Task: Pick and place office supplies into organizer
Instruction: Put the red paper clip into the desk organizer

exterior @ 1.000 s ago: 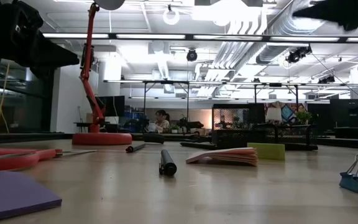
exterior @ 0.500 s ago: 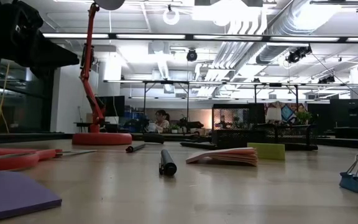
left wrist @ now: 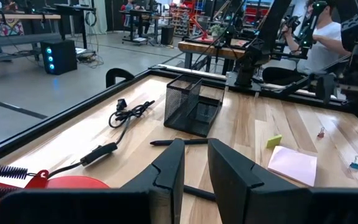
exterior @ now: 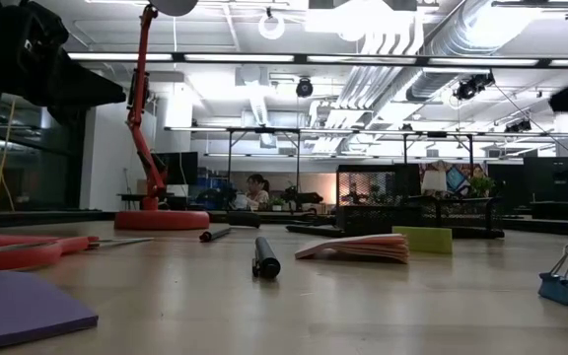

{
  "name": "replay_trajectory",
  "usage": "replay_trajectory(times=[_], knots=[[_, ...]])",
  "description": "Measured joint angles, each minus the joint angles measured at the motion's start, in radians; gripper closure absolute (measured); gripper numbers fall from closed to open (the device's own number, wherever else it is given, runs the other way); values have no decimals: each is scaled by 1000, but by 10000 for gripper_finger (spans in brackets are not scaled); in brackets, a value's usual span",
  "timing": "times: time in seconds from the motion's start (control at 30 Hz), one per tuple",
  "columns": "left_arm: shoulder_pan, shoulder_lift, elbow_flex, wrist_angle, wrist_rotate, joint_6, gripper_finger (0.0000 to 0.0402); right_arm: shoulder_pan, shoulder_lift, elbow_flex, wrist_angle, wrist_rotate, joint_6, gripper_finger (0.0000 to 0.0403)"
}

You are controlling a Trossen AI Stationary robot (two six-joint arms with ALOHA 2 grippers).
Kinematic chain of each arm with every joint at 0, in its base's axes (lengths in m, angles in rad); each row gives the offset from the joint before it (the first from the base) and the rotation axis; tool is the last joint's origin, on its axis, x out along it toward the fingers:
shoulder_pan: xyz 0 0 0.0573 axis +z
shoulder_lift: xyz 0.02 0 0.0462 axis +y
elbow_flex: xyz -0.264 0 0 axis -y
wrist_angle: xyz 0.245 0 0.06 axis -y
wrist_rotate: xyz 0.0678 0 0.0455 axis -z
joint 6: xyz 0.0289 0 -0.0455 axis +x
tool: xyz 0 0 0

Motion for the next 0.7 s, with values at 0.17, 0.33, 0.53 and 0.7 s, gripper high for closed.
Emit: replay_trajectory(times=[0.17,0.33,0.53,0.7], knots=[[0,0,0,0,0,0,340,-1,-2,0,-35,7,76,71],[0,0,0,0,0,0,340,-34,-6,0,-35,-50,118,71],[0,0,0,0,0,0,340,-94,-6,0,-39,-239,126,71],[0,0,0,0,0,0,340,-141,5,-1,-50,-267,159,71]])
